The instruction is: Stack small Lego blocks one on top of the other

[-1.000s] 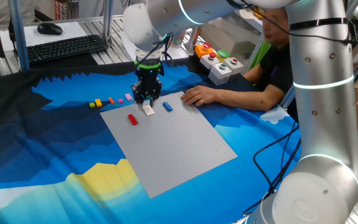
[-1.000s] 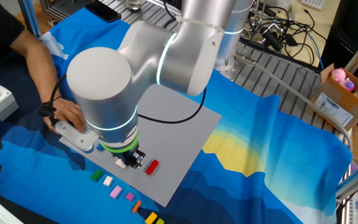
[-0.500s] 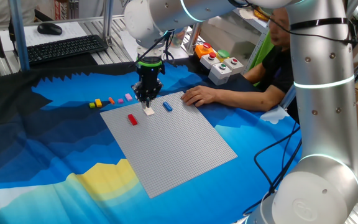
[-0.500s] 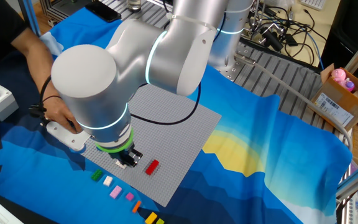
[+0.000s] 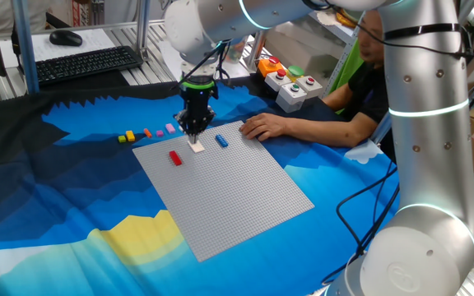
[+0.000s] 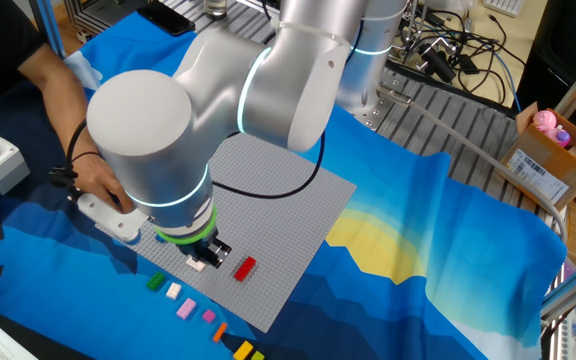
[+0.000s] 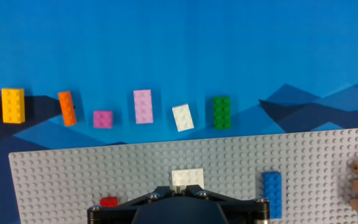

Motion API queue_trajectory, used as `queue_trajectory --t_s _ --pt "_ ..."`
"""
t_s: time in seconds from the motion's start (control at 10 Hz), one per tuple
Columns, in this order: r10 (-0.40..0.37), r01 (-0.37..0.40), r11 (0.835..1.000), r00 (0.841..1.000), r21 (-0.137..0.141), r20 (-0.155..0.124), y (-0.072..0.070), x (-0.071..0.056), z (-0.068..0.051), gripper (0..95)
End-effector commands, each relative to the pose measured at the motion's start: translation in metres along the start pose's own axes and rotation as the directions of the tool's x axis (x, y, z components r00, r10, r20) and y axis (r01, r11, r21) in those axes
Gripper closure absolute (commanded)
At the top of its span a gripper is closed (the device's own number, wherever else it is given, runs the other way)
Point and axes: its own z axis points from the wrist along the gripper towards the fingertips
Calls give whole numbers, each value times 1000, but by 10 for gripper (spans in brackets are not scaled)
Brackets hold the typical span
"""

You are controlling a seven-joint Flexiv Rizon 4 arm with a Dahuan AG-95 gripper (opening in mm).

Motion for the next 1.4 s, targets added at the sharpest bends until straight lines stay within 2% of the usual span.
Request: queue_trajectory --t_s 0.1,0.2,0.3,0.5,0.9,1.1,1.3,1.4 --pt "5 -5 1000 1000 3 5 1 0 7 950" --pt "7 -7 1000 1000 9 9 3 -1 13 950" --pt "3 -3 1000 1000 17 3 2 0 10 950" --pt "-9 9 1000 1000 7 -25 -2 2 -6 950" --pt "-11 11 1000 1000 12 -21 -2 3 -6 950" --pt "-9 9 1000 1000 12 -20 -3 2 -3 950" --pt "-13 13 1000 1000 13 -11 0 -1 8 950" --pt "-13 13 1000 1000 11 -16 2 -3 12 950"
